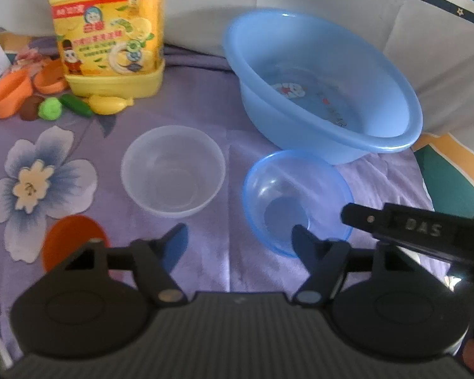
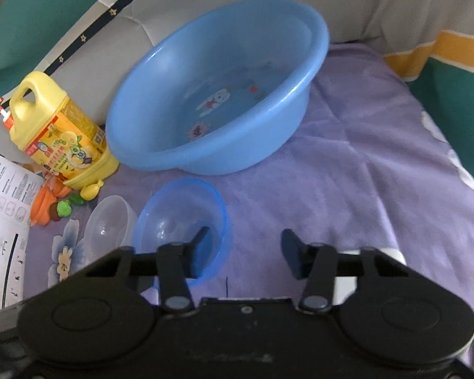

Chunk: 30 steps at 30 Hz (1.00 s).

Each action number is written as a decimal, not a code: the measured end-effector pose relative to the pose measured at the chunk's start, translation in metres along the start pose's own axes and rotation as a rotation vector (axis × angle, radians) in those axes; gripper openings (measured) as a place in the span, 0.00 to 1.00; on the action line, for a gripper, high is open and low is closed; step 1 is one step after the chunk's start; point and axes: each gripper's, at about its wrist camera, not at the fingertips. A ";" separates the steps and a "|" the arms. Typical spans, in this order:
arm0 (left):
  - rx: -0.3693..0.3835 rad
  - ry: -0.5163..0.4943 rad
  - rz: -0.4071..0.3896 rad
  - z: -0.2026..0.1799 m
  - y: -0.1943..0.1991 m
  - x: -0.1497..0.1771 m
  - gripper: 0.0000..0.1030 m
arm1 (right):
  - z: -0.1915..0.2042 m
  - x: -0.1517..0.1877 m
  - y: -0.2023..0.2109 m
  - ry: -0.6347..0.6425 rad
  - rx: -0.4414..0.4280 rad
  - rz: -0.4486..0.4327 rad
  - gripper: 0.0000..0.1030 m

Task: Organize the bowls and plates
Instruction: 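Close both grippers on the rim of the blue plastic bowl, then carry the blue bowl beside the plate stack with both grippers and open them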

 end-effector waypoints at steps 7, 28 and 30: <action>0.037 -0.029 0.013 -0.009 -0.016 -0.001 0.36 | 0.006 -0.001 -0.015 0.005 -0.044 0.005 0.08; 0.061 -0.154 0.048 0.003 0.026 0.024 0.19 | 0.028 0.040 0.025 0.029 -0.009 0.015 0.06; 0.065 -0.169 0.056 0.007 0.037 0.032 0.19 | 0.033 0.048 0.034 0.039 -0.009 0.018 0.06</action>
Point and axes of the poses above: each gripper's, at about its wrist camera, not at the fingertips, and y roughly against the way its jaws point, z to its left, x to its underside, and after that the axes turned 3 degrees about -y, right-handed
